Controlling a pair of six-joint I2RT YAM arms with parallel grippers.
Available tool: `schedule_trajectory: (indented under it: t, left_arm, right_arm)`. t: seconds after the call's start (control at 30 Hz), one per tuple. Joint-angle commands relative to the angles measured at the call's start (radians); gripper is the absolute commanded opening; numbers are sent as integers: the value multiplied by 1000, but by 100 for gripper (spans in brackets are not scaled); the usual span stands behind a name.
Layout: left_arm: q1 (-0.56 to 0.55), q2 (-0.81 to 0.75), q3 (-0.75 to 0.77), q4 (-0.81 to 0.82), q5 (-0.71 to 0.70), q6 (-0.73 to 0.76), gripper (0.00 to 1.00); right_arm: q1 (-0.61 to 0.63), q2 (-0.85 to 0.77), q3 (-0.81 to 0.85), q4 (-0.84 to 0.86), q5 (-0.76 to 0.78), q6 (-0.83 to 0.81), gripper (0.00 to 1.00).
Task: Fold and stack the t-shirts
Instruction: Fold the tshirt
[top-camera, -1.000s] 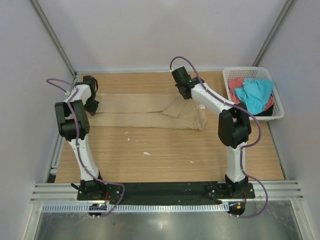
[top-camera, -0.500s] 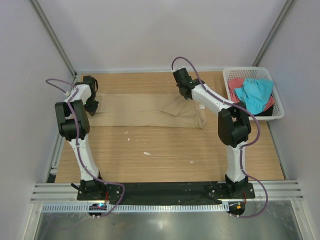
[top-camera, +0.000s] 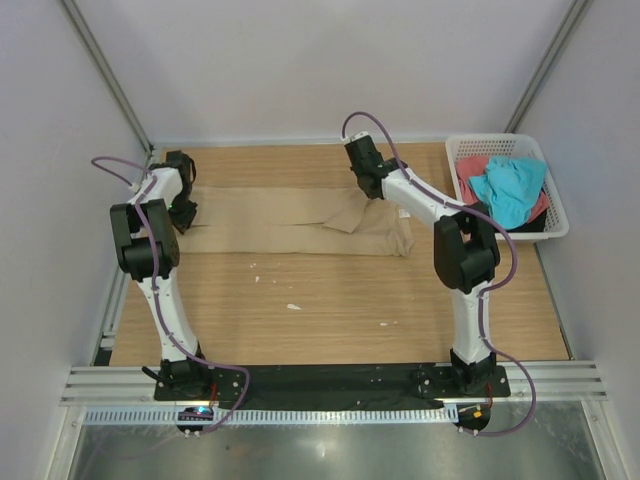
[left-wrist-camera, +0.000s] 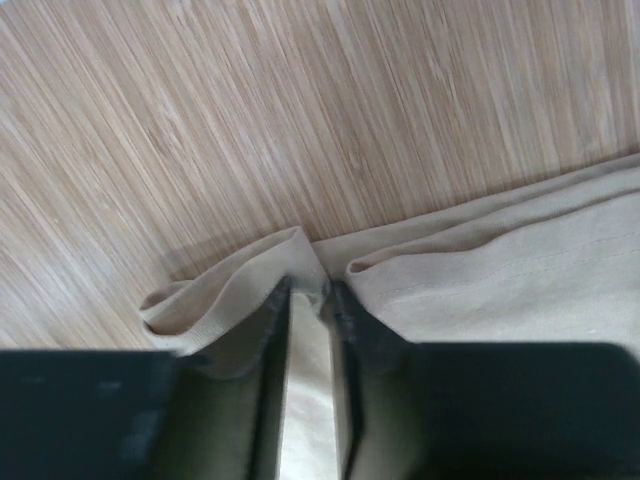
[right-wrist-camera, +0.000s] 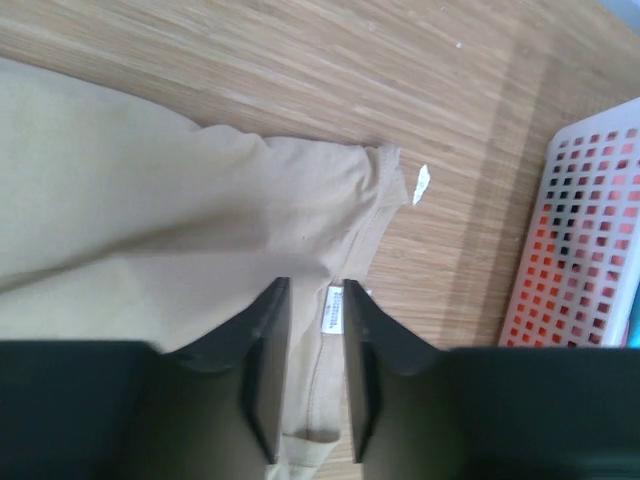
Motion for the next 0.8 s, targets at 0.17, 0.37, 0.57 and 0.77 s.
schedule_trajectory:
  t: [0.17, 0.37, 0.57, 0.77]
  left_arm:
    - [1, -120, 34, -51, -66, 43, 38]
    - [-53, -249, -77, 7, -97, 173, 44]
    - [-55, -358, -310, 192, 164, 198, 44]
    - [-56, -262, -361, 235, 247, 178, 45]
  right_arm:
    - [-8, -109, 101, -271, -89, 293, 41]
    - [-38, -333, -170, -286, -395, 420, 40]
    - [-109, -433, -362, -263, -506, 352, 41]
    - [-208, -407, -477, -194, -678, 293, 45]
